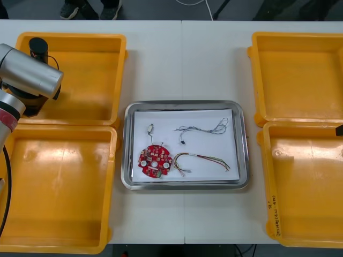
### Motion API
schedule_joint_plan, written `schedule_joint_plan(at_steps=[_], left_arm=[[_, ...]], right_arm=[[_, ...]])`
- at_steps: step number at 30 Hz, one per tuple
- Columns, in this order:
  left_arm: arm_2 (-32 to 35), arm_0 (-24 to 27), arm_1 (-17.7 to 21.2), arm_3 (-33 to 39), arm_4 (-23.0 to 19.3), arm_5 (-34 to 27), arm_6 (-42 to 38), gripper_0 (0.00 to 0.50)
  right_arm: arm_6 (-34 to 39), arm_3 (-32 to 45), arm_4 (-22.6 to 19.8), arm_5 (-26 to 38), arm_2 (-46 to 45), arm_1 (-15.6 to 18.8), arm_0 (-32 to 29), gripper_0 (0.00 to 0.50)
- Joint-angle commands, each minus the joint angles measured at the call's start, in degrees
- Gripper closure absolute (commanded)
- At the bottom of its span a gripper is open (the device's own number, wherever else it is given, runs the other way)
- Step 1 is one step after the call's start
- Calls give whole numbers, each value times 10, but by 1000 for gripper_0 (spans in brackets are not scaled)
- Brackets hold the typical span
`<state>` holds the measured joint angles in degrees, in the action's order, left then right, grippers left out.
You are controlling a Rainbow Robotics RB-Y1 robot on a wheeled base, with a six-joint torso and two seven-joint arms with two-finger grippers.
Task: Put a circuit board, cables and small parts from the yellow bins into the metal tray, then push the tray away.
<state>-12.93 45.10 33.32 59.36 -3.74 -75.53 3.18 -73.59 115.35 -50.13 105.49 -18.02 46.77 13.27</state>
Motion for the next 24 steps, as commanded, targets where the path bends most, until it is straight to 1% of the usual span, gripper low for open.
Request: schedule_joint_plan(at_steps=[1, 8, 13, 24], left_arm=[[2, -7, -5, 46, 1, -24, -23, 500], [2, -7, -8, 98, -1, -76, -20, 500], [2, -7, -17, 126, -3, -99, -19, 500], [1, -7, -43, 151, -1, -104, -11, 500]], right_arm=[[-4, 15, -7, -2, -19, -1, -3, 0], [-6, 15, -7, -1, -19, -1, -3, 0], [-6, 15, -7, -1, -20, -1, -3, 0], [-4, 15, -6, -1, -19, -1, -3, 0]])
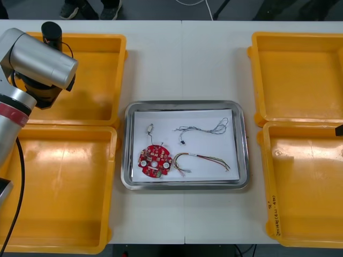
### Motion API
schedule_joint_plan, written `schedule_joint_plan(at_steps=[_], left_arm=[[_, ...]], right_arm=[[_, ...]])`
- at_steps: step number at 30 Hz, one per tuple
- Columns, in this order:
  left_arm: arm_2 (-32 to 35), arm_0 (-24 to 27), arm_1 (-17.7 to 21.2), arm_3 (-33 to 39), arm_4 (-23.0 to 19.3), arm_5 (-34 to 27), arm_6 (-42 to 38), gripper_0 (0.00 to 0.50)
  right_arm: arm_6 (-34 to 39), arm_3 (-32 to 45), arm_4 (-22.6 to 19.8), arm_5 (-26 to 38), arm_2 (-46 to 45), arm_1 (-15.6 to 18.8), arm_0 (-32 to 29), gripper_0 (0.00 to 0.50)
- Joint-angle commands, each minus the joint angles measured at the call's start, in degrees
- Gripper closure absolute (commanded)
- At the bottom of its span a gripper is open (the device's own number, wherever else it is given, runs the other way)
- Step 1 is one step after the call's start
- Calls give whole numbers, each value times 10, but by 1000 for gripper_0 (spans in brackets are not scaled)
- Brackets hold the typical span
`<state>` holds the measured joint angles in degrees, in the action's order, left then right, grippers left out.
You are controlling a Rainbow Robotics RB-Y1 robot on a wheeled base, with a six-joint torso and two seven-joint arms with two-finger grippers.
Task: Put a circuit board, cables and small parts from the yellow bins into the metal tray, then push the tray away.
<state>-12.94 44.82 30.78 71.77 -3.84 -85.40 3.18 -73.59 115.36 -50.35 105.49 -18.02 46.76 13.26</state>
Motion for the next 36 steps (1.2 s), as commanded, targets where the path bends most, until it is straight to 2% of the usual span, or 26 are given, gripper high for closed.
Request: schedule_joint_plan(at_steps=[1, 7, 13, 20, 33, 34, 35, 36], left_arm=[[1, -4, -21, 29, 0, -7, -8, 500], [-20, -4, -30, 50, -6, -10, 10, 500], [-31, -4, -30, 72, -23, -16, 61, 500], [-32, -3, -30, 89, -38, -15, 73, 500], [-32, -3, -30, 91, -42, -14, 81, 498], [-31, -3, -29, 92, -41, -14, 80, 479], [-32, -3, -29, 92, -41, -14, 79, 436], [-31, -3, -29, 92, -40, -14, 78, 323]], right_arm=[[-5, 15, -4, -1, -20, -1, -3, 0], [-4, 15, -4, -1, -20, -1, -3, 0], [-3, 15, -5, -2, -20, -1, -3, 0], [-3, 15, -5, -2, -20, -1, -3, 0], [-7, 15, -9, -2, -20, -1, -3, 0], [-7, 15, -9, -1, -20, -1, -3, 0], [-7, 15, -9, -2, -20, -1, -3, 0], [-7, 15, -9, -1, -20, -1, -3, 0]])
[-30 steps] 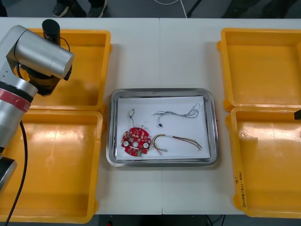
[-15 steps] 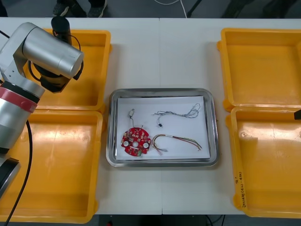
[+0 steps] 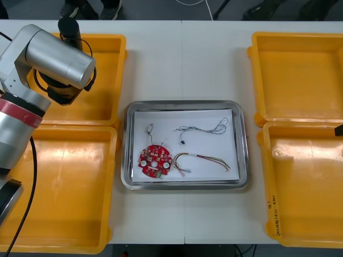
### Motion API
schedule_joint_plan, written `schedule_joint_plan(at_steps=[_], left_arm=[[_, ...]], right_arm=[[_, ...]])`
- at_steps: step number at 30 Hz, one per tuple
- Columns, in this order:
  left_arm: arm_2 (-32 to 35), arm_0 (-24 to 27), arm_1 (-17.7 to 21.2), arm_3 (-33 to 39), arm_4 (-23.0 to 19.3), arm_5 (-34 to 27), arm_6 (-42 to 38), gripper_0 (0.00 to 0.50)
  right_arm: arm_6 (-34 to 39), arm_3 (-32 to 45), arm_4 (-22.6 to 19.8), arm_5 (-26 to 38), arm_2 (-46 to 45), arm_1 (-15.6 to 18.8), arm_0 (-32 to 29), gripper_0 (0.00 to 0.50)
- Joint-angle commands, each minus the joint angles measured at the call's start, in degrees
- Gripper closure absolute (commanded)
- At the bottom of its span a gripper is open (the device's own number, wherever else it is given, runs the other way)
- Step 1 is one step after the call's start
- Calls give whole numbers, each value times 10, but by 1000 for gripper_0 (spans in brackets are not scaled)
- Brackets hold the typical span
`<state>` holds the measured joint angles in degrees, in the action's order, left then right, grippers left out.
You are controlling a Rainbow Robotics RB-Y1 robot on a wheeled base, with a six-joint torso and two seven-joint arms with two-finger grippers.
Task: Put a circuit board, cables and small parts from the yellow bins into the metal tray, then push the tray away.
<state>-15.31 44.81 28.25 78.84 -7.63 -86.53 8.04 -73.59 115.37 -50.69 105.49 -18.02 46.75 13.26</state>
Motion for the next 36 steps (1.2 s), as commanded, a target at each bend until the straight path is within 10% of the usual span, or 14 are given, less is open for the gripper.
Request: schedule_joint_plan(at_steps=[1, 4, 13, 21, 36], left_arm=[[-8, -3, -4, 21, -1, -3, 29, 250], [-8, -3, -5, 21, -1, -5, 26, 0], [-8, 4, 3, 20, -4, -11, 35, 0], [-8, 63, 47, 20, -92, -68, 64, 0], [-9, 180, 99, -137, -237, -78, 342, 0]], right_arm=[[-8, 16, -6, -1, -20, -1, -3, 0], [-6, 15, -6, -1, -20, -1, -3, 0], [-5, 15, -6, -1, -20, -1, -3, 0], [-2, 15, -6, -2, -20, -1, -3, 0], [-2, 18, -9, -1, -20, -1, -3, 0]])
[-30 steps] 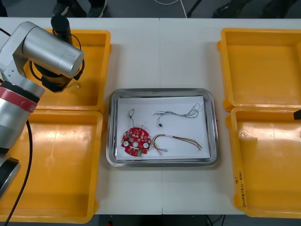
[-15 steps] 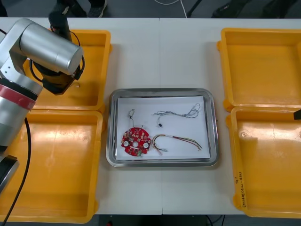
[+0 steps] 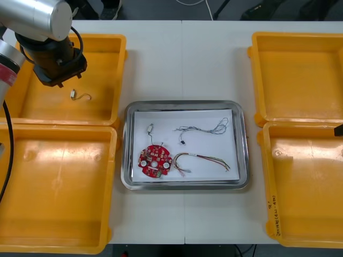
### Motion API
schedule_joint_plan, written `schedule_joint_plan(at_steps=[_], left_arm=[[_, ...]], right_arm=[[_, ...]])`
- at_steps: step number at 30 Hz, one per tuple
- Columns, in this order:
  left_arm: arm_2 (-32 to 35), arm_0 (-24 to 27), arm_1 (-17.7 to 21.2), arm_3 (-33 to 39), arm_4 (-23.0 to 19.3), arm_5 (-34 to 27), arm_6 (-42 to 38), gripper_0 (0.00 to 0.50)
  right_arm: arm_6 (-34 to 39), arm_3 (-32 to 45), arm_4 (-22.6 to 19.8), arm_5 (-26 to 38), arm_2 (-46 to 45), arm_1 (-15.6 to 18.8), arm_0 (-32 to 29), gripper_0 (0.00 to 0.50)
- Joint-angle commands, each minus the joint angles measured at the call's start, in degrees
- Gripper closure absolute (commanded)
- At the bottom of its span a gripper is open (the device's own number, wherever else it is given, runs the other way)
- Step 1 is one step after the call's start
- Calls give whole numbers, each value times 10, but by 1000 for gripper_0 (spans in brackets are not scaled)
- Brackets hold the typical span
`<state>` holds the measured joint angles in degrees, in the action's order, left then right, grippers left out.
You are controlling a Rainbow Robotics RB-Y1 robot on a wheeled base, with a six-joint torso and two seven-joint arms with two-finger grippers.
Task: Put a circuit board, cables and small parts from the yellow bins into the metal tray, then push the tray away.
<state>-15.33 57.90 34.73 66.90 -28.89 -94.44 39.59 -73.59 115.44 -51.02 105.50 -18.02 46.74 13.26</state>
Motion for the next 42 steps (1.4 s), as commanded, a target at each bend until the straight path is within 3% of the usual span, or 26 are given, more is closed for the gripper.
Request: schedule_joint_plan(at_steps=[1, 10, 21, 29, 42], left_arm=[[-8, 55, 38, -35, -39, 9, 68, 0], [-8, 58, 39, -100, -66, 37, 274, 0], [-8, 58, 39, -185, -111, 115, 478, 0], [-8, 58, 38, -229, -131, 157, 548, 0], [-8, 57, 14, -274, -143, 221, 564, 0]], right_arm=[[-2, 16, -7, -2, -20, -1, -3, 0], [-2, 17, -6, -2, -20, -1, -2, 0], [-2, 16, -6, -2, -20, -1, -3, 0], [-2, 16, -5, -2, -20, -1, -3, 0], [-2, 16, -7, -3, -19, -1, -3, 0]])
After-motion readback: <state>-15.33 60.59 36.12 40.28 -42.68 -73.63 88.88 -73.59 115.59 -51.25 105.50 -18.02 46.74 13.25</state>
